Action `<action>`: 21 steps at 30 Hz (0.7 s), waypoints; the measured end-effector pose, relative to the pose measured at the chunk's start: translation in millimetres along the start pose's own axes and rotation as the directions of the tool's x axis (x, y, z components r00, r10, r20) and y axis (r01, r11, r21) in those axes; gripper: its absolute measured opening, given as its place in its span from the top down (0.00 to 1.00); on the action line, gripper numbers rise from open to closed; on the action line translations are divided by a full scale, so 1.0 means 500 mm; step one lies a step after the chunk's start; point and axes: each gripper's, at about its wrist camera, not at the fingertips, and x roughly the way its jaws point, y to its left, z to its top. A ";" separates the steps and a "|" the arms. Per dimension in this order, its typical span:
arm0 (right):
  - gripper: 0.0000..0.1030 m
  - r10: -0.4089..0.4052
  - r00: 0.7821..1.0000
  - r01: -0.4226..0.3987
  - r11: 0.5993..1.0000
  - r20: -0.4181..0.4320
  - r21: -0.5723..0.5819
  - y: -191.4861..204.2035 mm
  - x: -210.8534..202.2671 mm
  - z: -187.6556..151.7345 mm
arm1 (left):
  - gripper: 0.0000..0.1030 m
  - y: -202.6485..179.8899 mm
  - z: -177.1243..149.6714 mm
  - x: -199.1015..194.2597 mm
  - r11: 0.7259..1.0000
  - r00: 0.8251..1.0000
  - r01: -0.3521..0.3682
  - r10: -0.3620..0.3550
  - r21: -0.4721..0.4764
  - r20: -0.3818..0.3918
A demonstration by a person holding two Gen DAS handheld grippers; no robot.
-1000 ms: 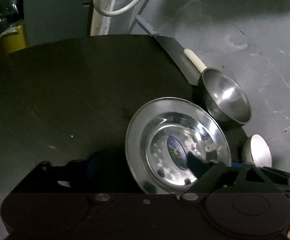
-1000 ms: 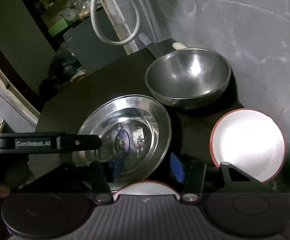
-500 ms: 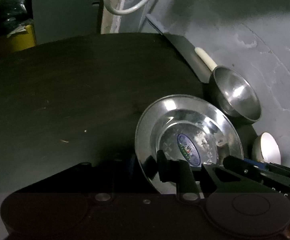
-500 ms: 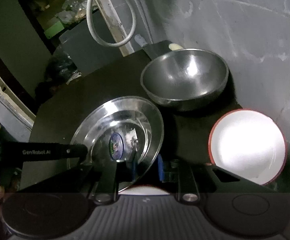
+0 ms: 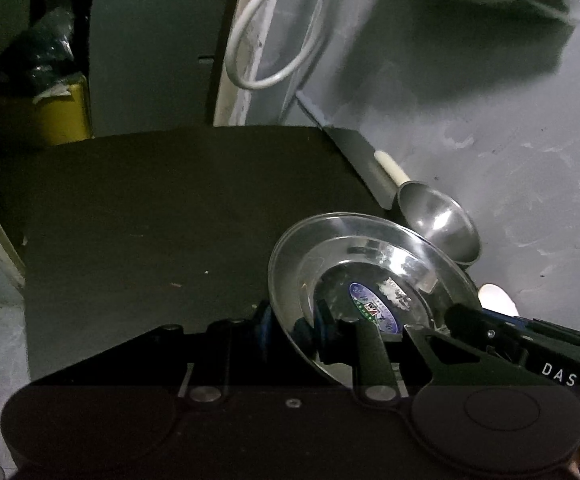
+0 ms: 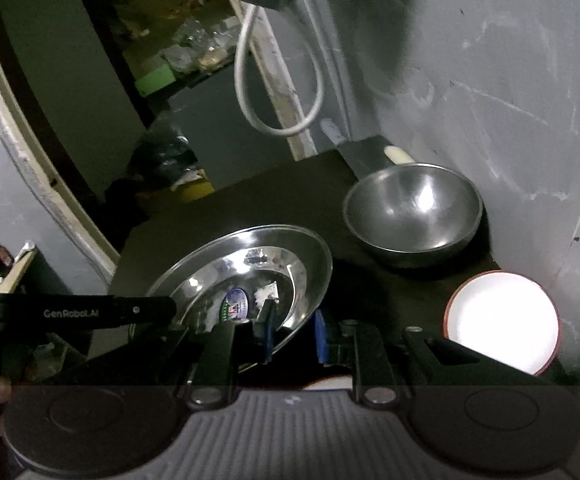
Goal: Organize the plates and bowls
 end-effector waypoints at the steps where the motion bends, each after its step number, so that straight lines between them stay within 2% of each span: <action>1: 0.78 0.006 1.000 -0.006 1.000 0.002 -0.005 0.005 -0.008 -0.001 | 0.78 0.000 -0.005 -0.011 1.000 1.000 -0.001 0.001 0.001 0.005; 10: 0.78 0.049 0.999 -0.049 0.998 -0.005 -0.049 0.040 -0.076 -0.043 | 0.77 -0.005 -0.071 -0.101 1.000 0.999 -0.028 0.028 -0.006 0.031; 21: 0.78 0.086 0.996 -0.090 0.987 -0.037 -0.133 0.097 -0.138 -0.107 | 0.77 0.000 -0.180 -0.195 0.994 0.993 -0.091 0.096 -0.059 0.075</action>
